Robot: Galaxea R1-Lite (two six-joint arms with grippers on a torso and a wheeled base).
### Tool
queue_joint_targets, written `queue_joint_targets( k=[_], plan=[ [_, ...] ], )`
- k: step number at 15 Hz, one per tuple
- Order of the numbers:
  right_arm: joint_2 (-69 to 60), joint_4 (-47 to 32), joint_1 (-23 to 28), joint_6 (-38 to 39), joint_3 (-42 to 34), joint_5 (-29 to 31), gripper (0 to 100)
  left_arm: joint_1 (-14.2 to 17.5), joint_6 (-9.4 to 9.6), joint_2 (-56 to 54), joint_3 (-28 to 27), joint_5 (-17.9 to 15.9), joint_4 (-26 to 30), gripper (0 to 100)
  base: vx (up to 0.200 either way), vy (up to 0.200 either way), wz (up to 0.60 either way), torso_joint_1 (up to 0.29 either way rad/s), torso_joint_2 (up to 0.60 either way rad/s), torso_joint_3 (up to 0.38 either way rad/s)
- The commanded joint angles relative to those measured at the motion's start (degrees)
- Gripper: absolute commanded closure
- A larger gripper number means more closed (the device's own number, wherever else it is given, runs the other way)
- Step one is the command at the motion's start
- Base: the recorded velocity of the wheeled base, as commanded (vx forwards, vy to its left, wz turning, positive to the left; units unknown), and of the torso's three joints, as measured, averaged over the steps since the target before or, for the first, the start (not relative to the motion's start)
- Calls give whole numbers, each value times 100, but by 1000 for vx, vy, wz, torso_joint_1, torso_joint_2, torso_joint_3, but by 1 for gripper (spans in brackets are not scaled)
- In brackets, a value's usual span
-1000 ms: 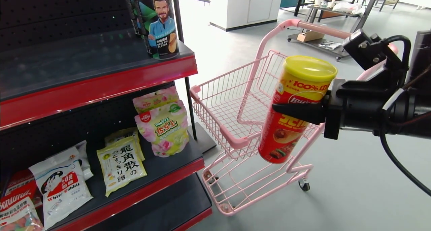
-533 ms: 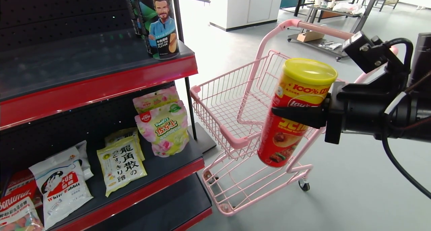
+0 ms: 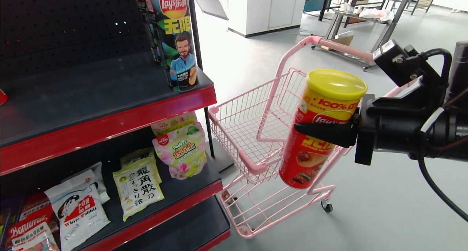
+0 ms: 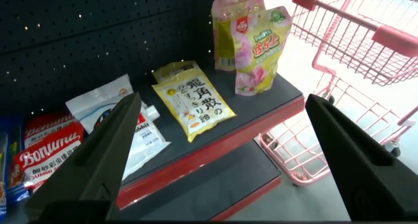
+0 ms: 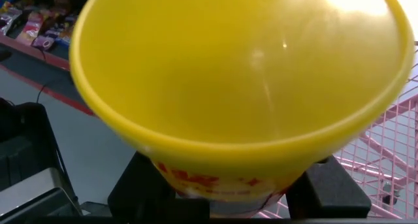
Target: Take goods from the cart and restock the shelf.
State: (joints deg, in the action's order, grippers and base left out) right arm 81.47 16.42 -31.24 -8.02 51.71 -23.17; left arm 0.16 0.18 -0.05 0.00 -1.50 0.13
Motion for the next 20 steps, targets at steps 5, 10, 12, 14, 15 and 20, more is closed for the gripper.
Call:
queue_joint_targets(
  k=[5,10,12,14,15,20],
  plan=[
    [-8,1,-4,-6,-30,-3,100,2,-1,5,0,1,4,0,0,0,0,152,-520,-371],
    [-26,1,-13,-24,-38,-3,100,2,-1,5,0,1,4,0,0,0,0,190,-577,-377],
    [-35,-7,-4,-24,-38,-3,100,2,-1,5,0,1,4,0,0,0,0,225,-596,-368],
    [-35,-7,-13,-24,-47,-3,100,2,8,5,0,1,4,0,0,0,0,195,-454,-286],
    [-26,1,-13,-24,-56,-3,100,2,8,5,0,1,4,0,0,0,0,163,-408,-266],
    [-96,-7,-13,-24,-161,6,100,2,-1,5,0,1,4,0,-40,0,0,22,-58,-37]
  ],
)
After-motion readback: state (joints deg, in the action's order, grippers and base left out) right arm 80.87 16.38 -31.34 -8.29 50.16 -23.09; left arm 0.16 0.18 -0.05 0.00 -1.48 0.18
